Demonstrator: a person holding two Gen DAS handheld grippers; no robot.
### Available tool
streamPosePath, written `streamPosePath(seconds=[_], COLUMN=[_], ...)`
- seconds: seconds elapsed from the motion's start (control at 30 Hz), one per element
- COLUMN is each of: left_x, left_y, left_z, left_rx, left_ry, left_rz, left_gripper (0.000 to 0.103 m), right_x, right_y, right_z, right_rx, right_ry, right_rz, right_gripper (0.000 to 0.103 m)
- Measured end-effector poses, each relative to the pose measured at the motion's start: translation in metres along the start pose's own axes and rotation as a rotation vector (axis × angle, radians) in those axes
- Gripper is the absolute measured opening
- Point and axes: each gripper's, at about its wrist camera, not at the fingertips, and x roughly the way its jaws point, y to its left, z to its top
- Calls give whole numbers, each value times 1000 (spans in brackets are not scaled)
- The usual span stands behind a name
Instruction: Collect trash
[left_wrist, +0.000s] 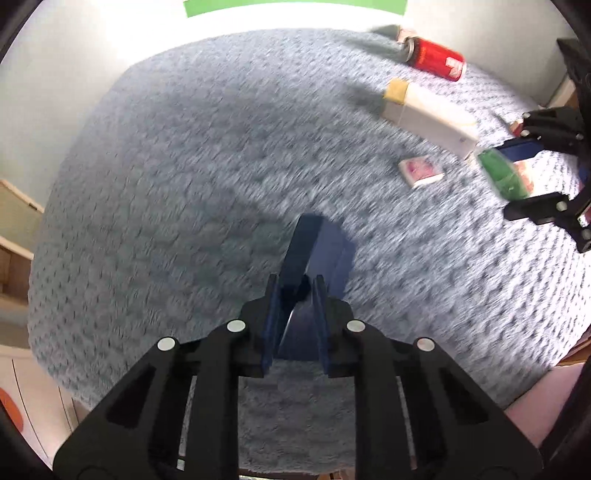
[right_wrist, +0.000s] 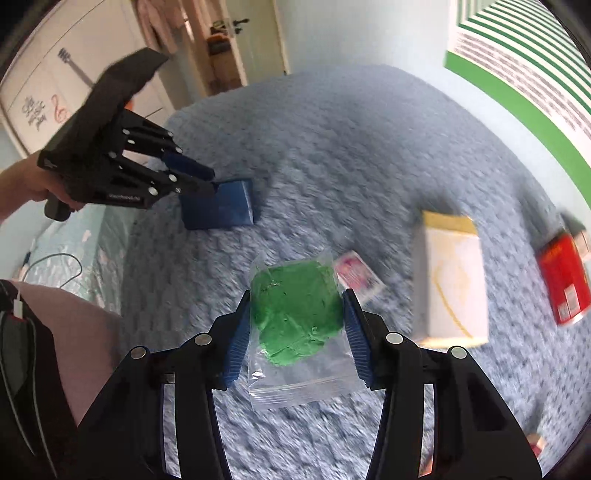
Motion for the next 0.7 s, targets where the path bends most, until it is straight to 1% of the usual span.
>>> streamPosePath(seconds=[0.13,0.2,0.23,0.3,0.33,0.37,0.4,0.43,0.47,0.5,0.57,0.6,0.63,0.67,0.7], left_x=[7,11,12,12,12,13,14,15,15,14,13,14,15,18,20], left_y=[12,13,12,12,12,13,14,15,16,17,17,16,14,10,7], left_z=[-9,-12,-12,-13,-13,-13,-12,-11,-10,-9,-10,-10,-11,-12,-12], left_rx=[-63,-67,-68,-68,-70,-72,-74,-74,-76,-78,-88,-92,-85,-69,-59], left_ry=[6,9,7,-3,-4,-3,-3,-4,-9,-15,-9,-4,0,7,13], left_rz=[-8,-13,-10,-7,-5,2,26,62,87,59,10,0,-12,-29,-27], left_gripper=[17,19,18,20,24,36,46,70,90,93,93,93,95,96,96], right_x=[0,1,5,7,9,9,10,13,16,20,27,30,32,33,34], right_y=[7,8,7,7,6,6,7,6,5,4,0,-2,-3,-4,-4], right_z=[6,5,5,1,-2,-4,-7,-10,-13,-16,-22,-25,-27,-29,-31], right_rx=[-19,-20,-20,-12,-3,0,2,6,10,19,39,52,57,59,59], right_ry=[7,19,23,33,38,42,49,58,67,77,90,98,100,99,98], right_rz=[3,1,-1,-6,-1,-4,-9,-10,-16,-22,-26,-24,-23,-31,-40], right_gripper=[49,49,49,49,49,49,49,49,50,50,51,51,53,61,65])
